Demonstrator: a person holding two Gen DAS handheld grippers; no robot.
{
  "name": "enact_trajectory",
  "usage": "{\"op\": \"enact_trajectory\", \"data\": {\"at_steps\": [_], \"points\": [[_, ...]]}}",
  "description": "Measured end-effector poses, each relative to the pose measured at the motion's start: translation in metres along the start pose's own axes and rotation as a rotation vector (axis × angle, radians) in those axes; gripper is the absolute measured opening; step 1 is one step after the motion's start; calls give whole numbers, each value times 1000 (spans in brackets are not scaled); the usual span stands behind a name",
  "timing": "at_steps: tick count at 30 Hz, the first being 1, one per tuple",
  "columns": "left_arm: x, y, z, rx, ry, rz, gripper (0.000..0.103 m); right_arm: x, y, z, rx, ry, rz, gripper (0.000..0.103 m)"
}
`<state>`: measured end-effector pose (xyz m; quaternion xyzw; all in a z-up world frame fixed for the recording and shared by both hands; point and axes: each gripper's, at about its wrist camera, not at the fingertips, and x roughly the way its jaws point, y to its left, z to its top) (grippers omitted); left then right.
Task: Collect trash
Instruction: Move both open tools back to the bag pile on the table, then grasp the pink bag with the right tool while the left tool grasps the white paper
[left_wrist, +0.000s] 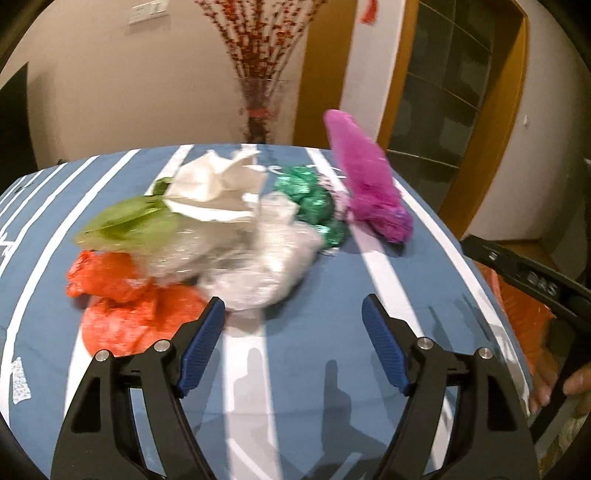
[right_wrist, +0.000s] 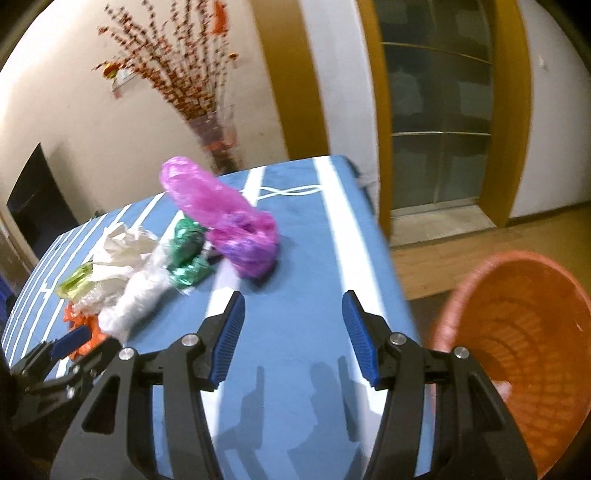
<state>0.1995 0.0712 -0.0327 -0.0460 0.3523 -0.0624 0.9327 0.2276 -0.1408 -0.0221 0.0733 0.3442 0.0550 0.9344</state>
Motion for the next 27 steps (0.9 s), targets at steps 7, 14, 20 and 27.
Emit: {"op": "enact_trajectory", "data": {"at_steps": [7, 14, 20, 27], "points": [[-1, 24, 4, -36, -12, -2, 75, 43, 34, 19, -68, 18, 4, 54], [-8, 39, 3, -58, -28, 5, 75, 70, 43, 29, -122, 35, -61, 54], [-10, 42, 7, -66, -38, 9, 75, 82, 45, 31, -158, 60, -66, 40], [-13, 38, 13, -71, -47, 16, 75, 74, 39, 28, -146, 53, -50, 24]]}}
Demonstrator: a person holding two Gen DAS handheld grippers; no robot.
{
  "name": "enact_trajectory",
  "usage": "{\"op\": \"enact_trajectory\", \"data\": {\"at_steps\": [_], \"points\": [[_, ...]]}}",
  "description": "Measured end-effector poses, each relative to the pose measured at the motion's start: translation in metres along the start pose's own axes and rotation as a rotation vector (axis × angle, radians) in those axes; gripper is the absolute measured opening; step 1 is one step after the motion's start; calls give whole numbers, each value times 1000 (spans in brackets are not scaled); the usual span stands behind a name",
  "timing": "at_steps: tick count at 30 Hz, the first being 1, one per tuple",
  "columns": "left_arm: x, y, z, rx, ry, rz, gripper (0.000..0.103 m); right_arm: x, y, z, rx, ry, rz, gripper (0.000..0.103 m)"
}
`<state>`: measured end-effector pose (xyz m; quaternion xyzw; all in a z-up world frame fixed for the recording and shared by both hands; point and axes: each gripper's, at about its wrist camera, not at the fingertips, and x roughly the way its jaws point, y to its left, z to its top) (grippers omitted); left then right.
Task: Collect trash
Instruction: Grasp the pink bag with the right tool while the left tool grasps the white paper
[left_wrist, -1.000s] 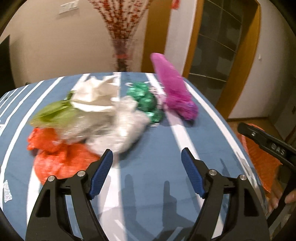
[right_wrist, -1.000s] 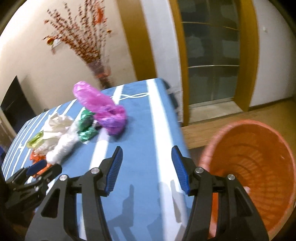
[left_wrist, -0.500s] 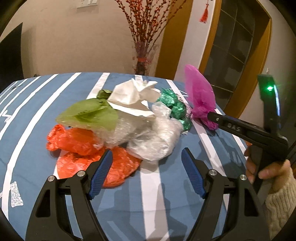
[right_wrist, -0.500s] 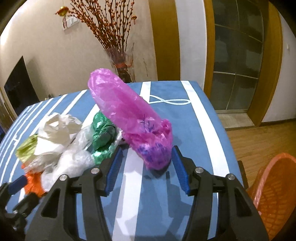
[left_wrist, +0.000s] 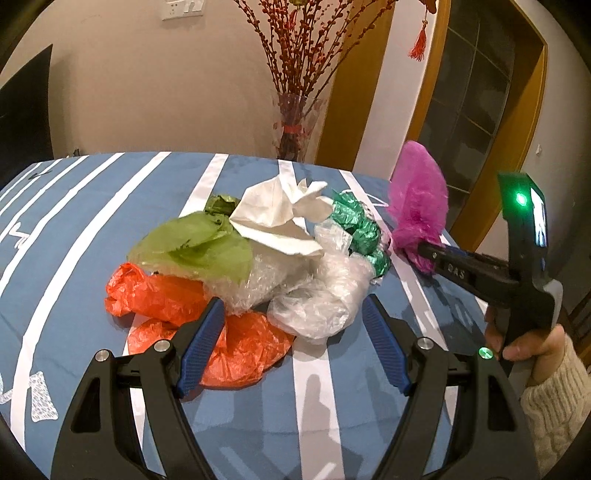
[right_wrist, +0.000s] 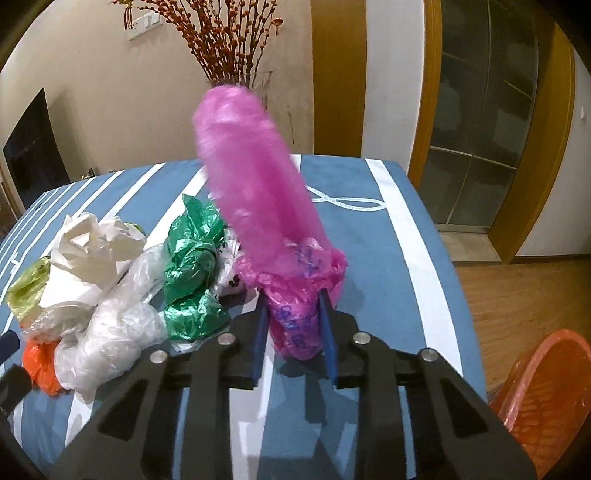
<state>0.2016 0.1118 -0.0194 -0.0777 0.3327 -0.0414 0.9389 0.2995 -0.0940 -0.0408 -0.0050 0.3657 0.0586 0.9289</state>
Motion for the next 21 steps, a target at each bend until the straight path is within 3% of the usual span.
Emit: {"op": "enact_trajectory", "data": {"at_steps": [11, 21], "points": [[28, -2, 51, -4, 5, 54, 75, -39, -20, -17, 48, -29, 21, 23], [72, -14, 64, 136, 85, 121, 75, -40, -35, -21, 79, -12, 22, 23]]}}
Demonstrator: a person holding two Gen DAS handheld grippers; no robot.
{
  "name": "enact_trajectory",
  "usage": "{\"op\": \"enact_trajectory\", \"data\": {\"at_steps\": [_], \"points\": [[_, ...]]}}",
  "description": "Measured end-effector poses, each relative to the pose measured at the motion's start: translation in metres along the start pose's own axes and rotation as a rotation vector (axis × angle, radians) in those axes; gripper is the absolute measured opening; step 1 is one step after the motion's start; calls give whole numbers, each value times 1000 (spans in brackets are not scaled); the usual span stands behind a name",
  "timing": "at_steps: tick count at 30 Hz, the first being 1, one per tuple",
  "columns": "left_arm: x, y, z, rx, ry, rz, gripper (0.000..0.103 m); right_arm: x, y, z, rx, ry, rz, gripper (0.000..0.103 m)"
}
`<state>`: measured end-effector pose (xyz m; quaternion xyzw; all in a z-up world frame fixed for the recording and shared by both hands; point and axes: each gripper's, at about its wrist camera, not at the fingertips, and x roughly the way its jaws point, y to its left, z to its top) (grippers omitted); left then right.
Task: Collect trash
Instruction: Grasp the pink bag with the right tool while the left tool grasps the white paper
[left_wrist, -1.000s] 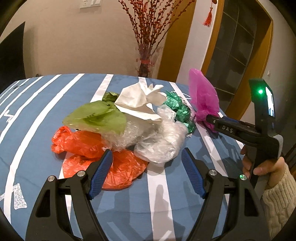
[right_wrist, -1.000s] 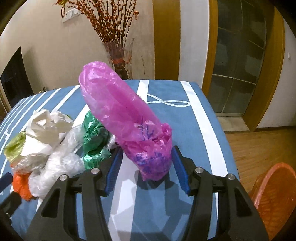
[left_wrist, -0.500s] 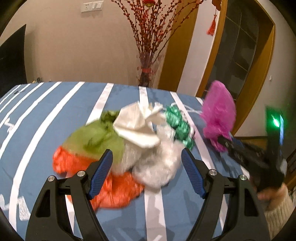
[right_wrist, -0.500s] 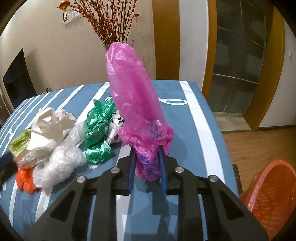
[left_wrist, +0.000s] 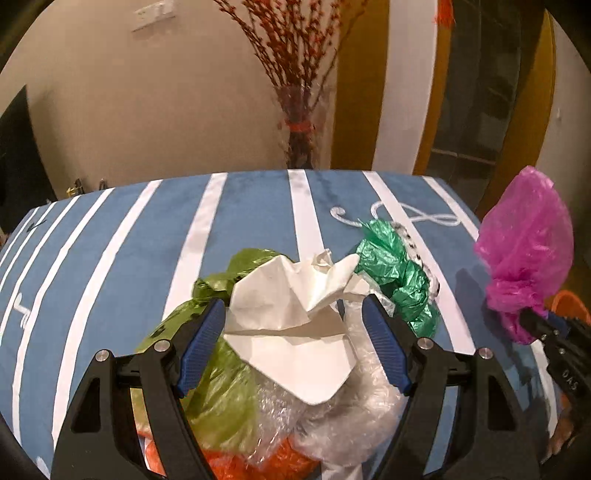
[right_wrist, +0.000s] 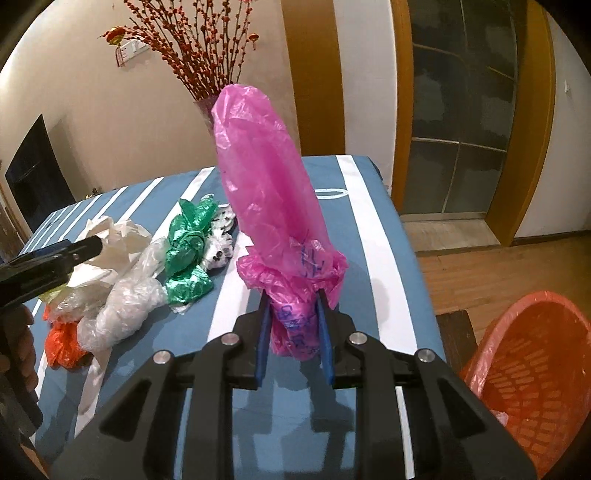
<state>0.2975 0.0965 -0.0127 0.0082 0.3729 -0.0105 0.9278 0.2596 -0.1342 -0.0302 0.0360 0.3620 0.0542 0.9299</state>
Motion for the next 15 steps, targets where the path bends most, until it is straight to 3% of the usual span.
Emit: {"op": "enact_trajectory", "data": {"at_steps": [8, 9, 12, 15], "points": [[18, -2, 14, 76, 44, -11, 75, 1, -1, -3, 0, 7, 3, 23], [21, 0, 15, 72, 52, -17, 73, 1, -1, -3, -1, 9, 4, 23], [29, 8, 17, 36, 78, -68, 53, 1, -1, -3, -3, 12, 5, 23], [29, 12, 17, 10, 69, -91, 48, 1, -2, -3, -1, 14, 5, 24]]}}
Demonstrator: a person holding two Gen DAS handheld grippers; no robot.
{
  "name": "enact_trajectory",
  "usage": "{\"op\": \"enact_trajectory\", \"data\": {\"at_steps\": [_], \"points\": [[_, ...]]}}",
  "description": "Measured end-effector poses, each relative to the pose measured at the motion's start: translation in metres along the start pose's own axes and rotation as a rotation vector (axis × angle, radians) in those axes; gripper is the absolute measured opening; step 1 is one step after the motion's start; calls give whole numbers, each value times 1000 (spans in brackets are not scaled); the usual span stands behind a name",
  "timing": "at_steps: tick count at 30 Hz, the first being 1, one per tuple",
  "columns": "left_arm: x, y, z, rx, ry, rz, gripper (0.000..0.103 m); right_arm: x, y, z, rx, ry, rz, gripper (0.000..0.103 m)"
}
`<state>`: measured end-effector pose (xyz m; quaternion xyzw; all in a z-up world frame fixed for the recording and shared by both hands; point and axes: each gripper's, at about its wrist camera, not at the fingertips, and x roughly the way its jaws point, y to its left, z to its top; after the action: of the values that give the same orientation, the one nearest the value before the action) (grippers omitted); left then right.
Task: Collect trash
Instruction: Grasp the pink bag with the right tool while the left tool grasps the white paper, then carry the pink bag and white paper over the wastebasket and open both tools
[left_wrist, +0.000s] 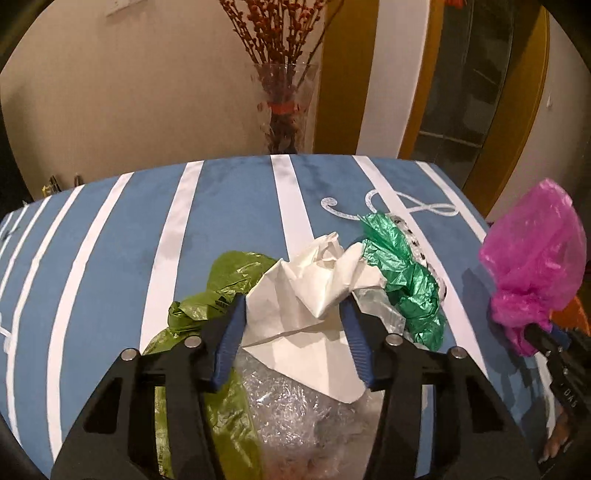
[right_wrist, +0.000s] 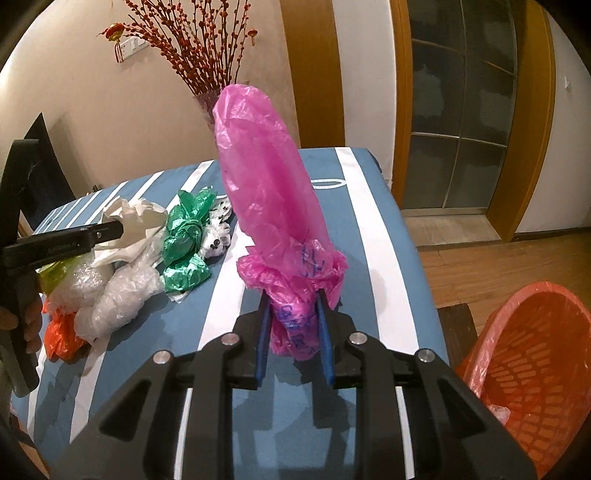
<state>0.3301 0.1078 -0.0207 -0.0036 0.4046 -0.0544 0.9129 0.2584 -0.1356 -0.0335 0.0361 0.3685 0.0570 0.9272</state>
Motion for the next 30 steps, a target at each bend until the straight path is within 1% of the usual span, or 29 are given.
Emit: {"op": "enact_trajectory", "data": {"at_steps": [1, 9, 12, 17, 24, 30], "points": [[-1, 1, -1, -3, -4, -7, 47, 0, 0, 0, 0, 1, 0, 24], [-15, -1, 0, -26, -56, -18, 46, -7, -2, -2, 12, -6, 5, 24], [-26, -8, 2, -19, -76, -20, 46, -17, -4, -2, 17, -23, 7, 24], [-50, -24, 1, -16, -112, -45, 46, -40, -11, -6, 31, -58, 3, 24], [-82, -62, -8, 14, -152, -107, 46, -83, -31, -15, 64, -110, -30, 24], [-105, -112, -17, 66, -184, -189, 46, -119, -57, -27, 98, -149, -87, 24]]}}
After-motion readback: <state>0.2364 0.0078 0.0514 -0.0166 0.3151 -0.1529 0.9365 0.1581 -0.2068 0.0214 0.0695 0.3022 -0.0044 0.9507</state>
